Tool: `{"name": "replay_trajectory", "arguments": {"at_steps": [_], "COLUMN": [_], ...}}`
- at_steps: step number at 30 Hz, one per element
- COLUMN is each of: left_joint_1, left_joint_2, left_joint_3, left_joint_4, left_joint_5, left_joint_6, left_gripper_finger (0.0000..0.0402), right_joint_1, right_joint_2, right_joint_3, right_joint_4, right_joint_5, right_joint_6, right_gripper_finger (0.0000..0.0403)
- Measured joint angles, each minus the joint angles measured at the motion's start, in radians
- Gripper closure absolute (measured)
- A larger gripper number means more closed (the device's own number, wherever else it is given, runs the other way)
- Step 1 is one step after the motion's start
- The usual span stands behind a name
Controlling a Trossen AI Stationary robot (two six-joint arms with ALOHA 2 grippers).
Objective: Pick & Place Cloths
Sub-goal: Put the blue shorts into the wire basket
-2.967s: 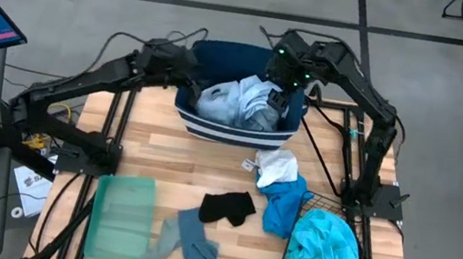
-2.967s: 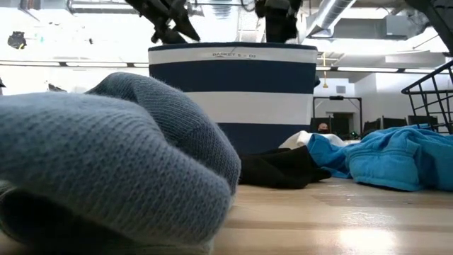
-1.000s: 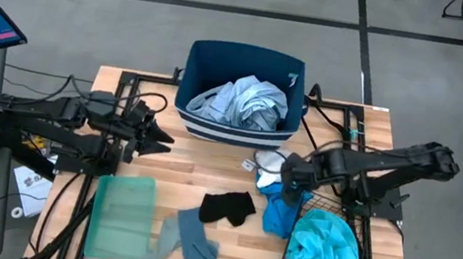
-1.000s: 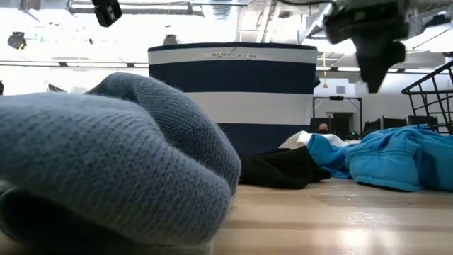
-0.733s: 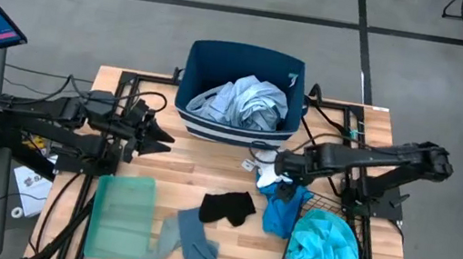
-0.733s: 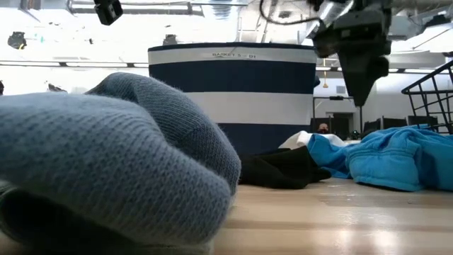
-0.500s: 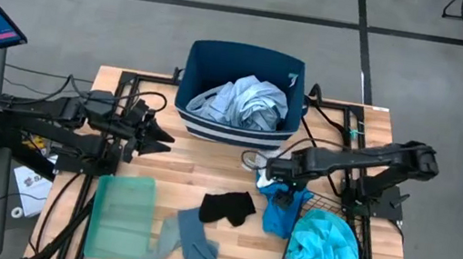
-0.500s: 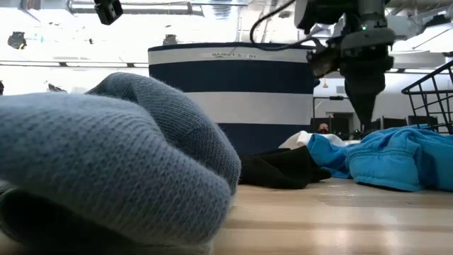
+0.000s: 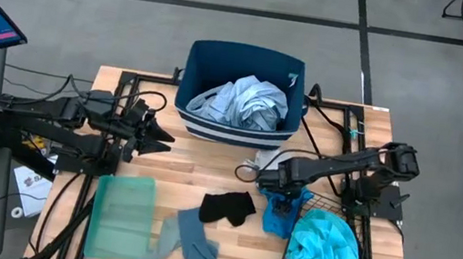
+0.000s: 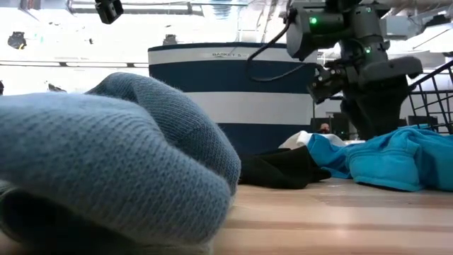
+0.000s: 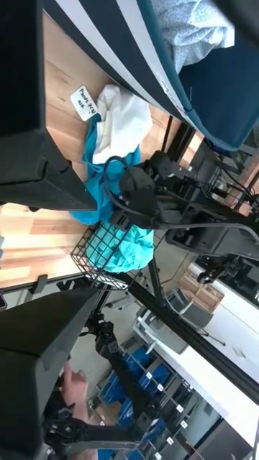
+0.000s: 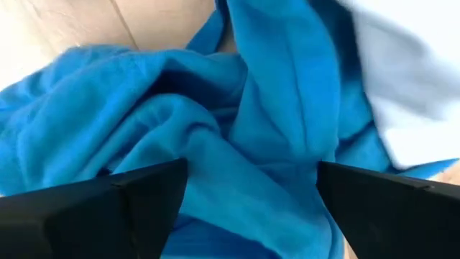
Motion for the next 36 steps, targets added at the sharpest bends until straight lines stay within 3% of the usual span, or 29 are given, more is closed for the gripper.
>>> {"name": "replay_trajectory", "arguments": {"at_steps": [5, 11, 12, 28, 36], "left_joint_1": [0.0, 0.0, 0.0, 0.0, 0.0], "left_joint_2": [0.0, 0.0, 0.0, 0.0, 0.0], "left_joint_3": [0.0, 0.0, 0.0, 0.0, 0.0], "left_joint_4": [0.0, 0.003, 0.003, 0.007, 0.014], "left_joint_5": [-0.017, -0.037, -0.038, -0.045, -0.045], "left_joint_6": [0.0, 0.0, 0.0, 0.002, 0.003], "left_gripper_finger": [0.0234, 0.0234, 0.0234, 0.0234, 0.0234], "right_joint_1": [0.018, 0.016, 0.016, 0.015, 0.015], "right_joint_2": [0.041, 0.047, 0.039, -0.319, -0.482], "right_joint_3": [0.0, 0.001, 0.007, 0.379, 0.485], "right_joint_4": [0.013, 0.018, 0.015, -0.077, -0.077], "right_joint_5": [0.002, -0.006, -0.005, 0.06, 0.187], "right_joint_6": [-0.007, -0.007, -0.007, 0.127, 0.199], "right_gripper_finger": [0.0176, 0.0368, 0.0382, 0.0399, 0.0401]}}
